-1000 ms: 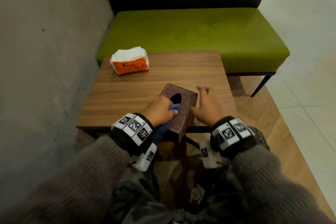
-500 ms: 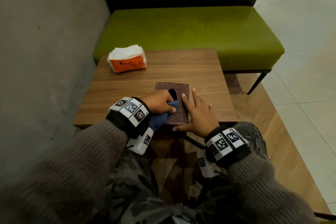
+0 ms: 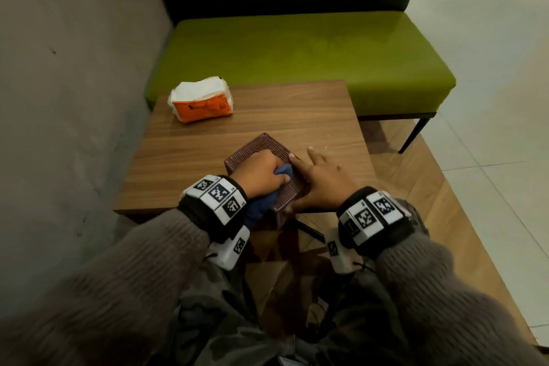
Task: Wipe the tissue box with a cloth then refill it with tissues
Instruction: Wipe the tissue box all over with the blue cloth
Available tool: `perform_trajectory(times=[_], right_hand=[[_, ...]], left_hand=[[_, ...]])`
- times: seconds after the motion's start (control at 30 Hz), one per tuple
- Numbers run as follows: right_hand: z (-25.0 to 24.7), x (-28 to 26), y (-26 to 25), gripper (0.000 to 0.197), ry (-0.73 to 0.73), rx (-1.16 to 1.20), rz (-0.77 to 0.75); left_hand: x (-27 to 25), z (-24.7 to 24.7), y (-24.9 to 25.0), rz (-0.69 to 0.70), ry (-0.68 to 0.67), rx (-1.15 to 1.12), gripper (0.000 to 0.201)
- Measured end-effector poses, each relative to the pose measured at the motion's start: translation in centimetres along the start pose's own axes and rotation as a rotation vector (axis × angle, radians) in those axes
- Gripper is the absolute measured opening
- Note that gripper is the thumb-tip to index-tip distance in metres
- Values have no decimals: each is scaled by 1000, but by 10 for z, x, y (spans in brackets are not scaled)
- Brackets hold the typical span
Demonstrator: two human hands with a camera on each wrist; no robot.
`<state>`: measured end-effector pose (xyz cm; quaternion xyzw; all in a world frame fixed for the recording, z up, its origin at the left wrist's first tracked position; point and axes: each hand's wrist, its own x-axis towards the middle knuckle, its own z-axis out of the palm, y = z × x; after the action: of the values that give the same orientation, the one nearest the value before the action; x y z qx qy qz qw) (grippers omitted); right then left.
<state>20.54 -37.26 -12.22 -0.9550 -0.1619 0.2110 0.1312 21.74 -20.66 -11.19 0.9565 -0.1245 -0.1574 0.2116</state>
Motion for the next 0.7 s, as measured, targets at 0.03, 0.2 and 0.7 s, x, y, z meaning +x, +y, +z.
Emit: perform_trajectory(times=[0.03, 0.2, 0.7], right_hand=[[11, -4, -5, 123, -3, 64, 12], [39, -4, -9, 124, 224, 255, 4], [17, 11, 8, 125, 67, 70, -77]], left_hand=[[0, 5, 2, -31, 58, -10, 39], [1, 5, -1, 98, 13, 5, 28], [-3, -10, 8, 189, -83, 218, 29]])
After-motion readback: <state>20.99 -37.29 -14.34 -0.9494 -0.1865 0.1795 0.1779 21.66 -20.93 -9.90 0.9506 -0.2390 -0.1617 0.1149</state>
